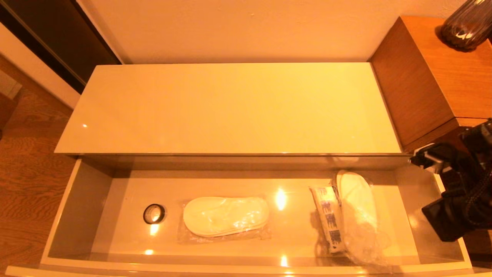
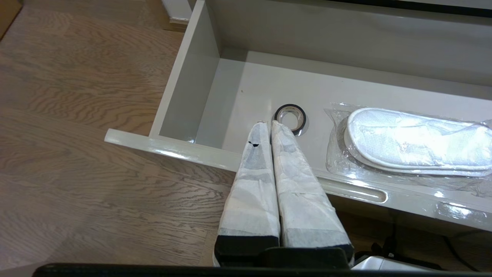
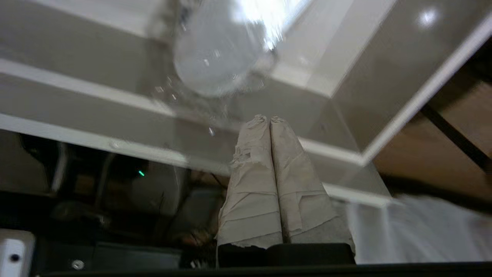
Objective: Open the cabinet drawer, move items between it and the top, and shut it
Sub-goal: Take out the disposable slippers from the drawer
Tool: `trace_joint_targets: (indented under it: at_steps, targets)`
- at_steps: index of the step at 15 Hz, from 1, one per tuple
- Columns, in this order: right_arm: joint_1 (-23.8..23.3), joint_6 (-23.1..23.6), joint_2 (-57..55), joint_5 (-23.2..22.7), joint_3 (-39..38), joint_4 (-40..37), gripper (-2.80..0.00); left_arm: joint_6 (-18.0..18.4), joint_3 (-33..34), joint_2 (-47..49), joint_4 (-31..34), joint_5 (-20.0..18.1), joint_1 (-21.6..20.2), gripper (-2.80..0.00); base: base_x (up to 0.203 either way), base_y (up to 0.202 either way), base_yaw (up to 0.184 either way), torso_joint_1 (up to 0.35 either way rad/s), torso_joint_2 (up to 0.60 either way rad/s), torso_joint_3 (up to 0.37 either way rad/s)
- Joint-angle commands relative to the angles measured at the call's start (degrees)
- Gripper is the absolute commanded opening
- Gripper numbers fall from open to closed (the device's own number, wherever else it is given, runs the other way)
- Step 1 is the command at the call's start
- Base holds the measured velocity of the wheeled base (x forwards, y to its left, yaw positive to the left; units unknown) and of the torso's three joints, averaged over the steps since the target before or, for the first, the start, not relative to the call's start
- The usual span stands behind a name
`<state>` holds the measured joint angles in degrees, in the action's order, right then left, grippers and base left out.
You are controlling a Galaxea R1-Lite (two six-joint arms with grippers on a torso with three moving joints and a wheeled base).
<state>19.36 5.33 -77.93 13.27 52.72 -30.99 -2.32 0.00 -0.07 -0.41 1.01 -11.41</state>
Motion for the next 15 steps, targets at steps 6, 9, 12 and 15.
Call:
trace_joint_targets:
  at_steps: [6,9,12,15]
  targets:
    - [3.5,-11.3,-6.2,3.6,0.0,-10.8,-2.80,-0.1,0.1,-2.2,0.0,0.0,0.0,-2.80,0.000,0.000,0.000,0.000,0.00,0.000]
    - [4.8,-13.0,-10.4,3.6,0.0,-6.3,-2.80,-0.1,0.1,-2.2,0.0,0.0,0.0,-2.80,0.000,0.000,0.000,0.000,0.00,0.000]
    - [5.1,-14.3,-14.9,3.7,-0.7,0.5,0.00,-0.1,0.1,-2.2,0.0,0.0,0.0,-2.80,0.000,0.000,0.000,0.000,0.00,0.000]
    - [6.2,-16.8,-13.5,4.8,-4.9,2.1,0.00,-0.1,0.1,-2.2,0.0,0.0,0.0,-2.80,0.000,0.000,0.000,0.000,0.00,0.000]
